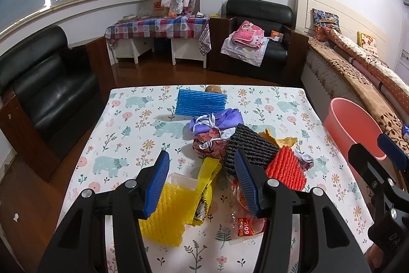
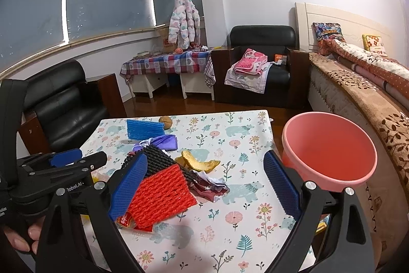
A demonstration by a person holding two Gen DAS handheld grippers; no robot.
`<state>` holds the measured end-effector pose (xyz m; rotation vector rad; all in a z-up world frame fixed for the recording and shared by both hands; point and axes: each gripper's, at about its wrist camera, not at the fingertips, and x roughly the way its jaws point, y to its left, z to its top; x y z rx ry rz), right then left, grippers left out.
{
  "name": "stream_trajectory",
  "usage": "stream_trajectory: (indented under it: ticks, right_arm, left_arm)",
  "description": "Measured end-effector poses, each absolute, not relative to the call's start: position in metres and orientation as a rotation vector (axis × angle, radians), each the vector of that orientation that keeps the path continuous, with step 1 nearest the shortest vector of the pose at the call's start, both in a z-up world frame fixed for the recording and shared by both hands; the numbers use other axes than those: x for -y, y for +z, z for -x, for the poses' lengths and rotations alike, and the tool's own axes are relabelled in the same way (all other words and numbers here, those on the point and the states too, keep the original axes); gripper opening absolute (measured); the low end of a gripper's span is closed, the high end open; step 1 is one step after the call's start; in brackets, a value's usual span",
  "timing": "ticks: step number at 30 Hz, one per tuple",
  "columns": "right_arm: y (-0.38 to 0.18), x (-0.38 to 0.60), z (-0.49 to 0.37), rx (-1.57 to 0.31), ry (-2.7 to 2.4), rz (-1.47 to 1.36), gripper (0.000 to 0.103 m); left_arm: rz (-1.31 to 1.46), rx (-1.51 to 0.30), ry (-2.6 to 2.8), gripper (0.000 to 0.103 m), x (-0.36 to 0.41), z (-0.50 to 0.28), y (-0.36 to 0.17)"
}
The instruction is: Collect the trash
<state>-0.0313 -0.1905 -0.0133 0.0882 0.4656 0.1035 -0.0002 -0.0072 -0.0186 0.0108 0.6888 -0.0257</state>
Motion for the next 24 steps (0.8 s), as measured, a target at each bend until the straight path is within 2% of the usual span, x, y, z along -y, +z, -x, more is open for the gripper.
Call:
stream_trajectory:
  ticks: [12,24]
  right_arm:
    - [-0.017,0.194,0.029,-0.502,0.155,-0.1,0.088]
    - [-0.031,0.177,0.023,-0.587,0.297,-0.083,0.082]
  left_arm:
    - [0.033,-0.63,-0.112,0.052,-0.044,0.015,0.003]
    - [0.115,-0.807,-0.114,0.052,-0.089,0.029,-0.04]
